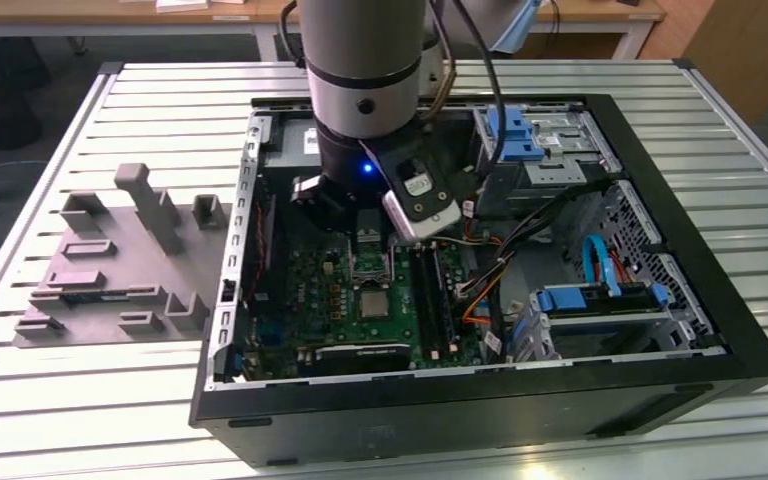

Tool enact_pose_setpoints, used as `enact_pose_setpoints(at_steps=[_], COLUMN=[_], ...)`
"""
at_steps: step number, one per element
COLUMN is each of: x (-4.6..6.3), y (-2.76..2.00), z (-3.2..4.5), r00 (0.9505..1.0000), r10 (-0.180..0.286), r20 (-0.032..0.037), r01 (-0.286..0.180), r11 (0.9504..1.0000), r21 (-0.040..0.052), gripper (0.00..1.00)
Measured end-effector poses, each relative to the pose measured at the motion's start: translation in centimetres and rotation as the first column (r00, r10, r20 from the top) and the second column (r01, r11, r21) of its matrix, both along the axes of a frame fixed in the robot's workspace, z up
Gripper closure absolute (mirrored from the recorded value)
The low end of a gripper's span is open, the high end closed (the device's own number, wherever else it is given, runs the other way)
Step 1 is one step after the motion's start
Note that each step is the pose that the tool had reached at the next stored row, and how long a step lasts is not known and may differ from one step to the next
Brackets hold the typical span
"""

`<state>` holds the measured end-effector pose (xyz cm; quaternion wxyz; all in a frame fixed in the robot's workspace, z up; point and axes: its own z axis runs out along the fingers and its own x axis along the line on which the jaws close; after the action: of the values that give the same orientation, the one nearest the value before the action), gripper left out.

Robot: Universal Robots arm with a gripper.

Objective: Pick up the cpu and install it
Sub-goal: 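Place the cpu into insertion slot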

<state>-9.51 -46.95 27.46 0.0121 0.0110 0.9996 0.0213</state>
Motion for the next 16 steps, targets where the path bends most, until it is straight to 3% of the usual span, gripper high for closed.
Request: enact_pose_setpoints(at_steps=[8, 11, 16], x=[0.0, 0.2, 0.6], y=[0.00, 0.00, -0.03], z=[-0.10, -0.61, -1.52], r00=[1.0000, 1.0000, 1.0000], r10=[0.001, 0.001, -0.006], r20=[0.0001, 0.0000, 0.0000], r01=[-0.001, -0.001, 0.006], r11=[1.0000, 1.0000, 1.0000], r21=[-0.0011, -0.0011, -0.0011], gripper=[0.62, 0.50, 0.50])
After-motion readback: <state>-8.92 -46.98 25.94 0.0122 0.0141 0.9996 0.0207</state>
